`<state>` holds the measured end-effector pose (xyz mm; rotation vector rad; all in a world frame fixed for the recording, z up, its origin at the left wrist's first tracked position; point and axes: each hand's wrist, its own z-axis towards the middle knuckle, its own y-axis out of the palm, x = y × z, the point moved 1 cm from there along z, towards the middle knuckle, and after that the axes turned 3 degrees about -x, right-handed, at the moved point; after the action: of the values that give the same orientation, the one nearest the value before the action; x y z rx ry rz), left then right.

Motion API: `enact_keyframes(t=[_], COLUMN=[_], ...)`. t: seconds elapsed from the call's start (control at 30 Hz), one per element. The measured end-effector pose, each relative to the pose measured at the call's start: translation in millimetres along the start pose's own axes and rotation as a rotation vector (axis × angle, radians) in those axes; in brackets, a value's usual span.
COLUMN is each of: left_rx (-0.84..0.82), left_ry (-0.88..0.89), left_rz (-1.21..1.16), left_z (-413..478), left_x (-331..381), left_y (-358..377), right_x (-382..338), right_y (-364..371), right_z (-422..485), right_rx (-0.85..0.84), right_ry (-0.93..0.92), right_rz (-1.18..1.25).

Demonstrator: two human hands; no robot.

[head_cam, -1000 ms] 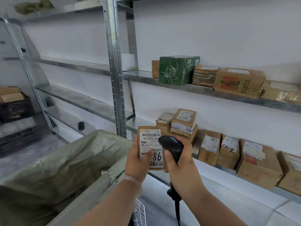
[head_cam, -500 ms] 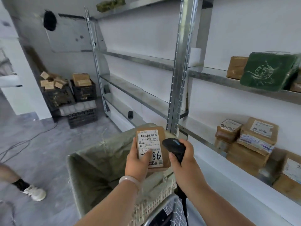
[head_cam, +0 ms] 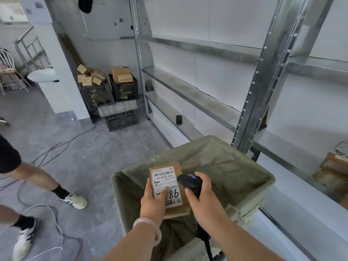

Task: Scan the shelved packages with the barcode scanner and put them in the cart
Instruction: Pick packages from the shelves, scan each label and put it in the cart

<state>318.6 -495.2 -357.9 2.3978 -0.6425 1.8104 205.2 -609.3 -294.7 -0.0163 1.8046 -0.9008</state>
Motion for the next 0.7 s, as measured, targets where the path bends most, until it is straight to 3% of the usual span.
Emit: enact_keyframes(t=[0.37,0.7], left_rx=[-0.011,-0.139], left_ry=[-0.130,0.131], left_rz=[0.135,0.456], left_z=[36.0,14.4], left_x=[-17.0,17.3], left_y=[-19.0,13.7], right_x=[7.1,23.1], right_y=[26.1,-9.4], right_z=[41.6,18.8], right_rx=[-0.069,0.046], right_ry=[0.064,0.017], right_rz=[-0.035,0.034])
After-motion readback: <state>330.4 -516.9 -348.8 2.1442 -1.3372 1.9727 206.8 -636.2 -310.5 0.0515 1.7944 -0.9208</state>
